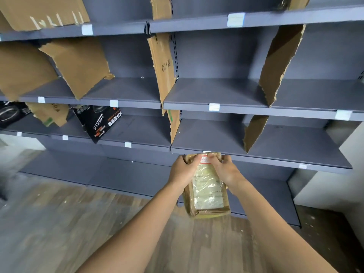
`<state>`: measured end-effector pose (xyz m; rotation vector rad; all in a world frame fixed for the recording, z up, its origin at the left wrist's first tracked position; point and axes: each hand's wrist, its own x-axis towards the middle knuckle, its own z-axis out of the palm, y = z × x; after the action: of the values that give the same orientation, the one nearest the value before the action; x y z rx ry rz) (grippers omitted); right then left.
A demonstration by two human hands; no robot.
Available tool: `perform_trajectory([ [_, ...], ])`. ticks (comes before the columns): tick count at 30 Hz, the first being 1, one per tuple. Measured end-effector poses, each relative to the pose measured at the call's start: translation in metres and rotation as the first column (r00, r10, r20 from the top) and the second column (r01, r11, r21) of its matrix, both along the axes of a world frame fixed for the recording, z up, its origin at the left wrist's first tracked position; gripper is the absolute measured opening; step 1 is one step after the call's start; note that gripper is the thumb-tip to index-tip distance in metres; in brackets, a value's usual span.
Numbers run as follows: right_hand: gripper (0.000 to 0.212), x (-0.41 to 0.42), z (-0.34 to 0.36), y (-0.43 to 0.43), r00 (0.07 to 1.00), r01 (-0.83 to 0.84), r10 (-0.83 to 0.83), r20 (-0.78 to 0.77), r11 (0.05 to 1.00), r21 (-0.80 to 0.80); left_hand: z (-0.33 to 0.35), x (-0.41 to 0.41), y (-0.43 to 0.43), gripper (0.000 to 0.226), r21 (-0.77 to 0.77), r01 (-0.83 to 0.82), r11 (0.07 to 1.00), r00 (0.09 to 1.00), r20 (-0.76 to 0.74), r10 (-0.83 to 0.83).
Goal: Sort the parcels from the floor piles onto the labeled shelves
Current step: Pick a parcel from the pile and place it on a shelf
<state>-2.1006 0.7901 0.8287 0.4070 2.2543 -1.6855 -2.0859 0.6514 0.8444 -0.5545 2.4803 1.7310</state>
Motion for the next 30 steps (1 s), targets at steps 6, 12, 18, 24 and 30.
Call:
perform_trajectory([
  [6, 0.053, -0.021, 0.002, -0.001, 0.997, -0.078, 0.079, -0.003, 0.996, 0.048, -0.005, -0.016, 0.000, 0.032, -0.010, -0.045, 0.999, 0.999, 0.007, 0.045],
  [12, 0.047, -0.038, 0.014, -0.028, 0.992, -0.117, 0.120, -0.038, 0.991, 0.066, 0.005, -0.030, -0.024, 0.022, -0.013, -0.094, 0.996, 0.996, -0.003, 0.094],
  [18, 0.043, -0.052, 0.018, -0.069, 0.988, -0.147, 0.151, -0.040, 0.984, 0.098, 0.012, -0.032, -0.065, 0.029, 0.005, -0.122, 0.993, 0.992, 0.017, 0.122],
  [24, 0.036, -0.057, 0.029, -0.138, 0.974, -0.211, 0.222, -0.052, 0.964, 0.160, 0.009, -0.035, -0.130, 0.036, 0.053, -0.238, 0.970, 0.971, 0.024, 0.237],
  [30, 0.040, -0.061, 0.041, -0.246, 0.957, -0.251, 0.276, -0.088, 0.942, 0.223, 0.020, -0.034, -0.232, 0.026, 0.105, -0.314, 0.943, 0.949, 0.013, 0.315],
])
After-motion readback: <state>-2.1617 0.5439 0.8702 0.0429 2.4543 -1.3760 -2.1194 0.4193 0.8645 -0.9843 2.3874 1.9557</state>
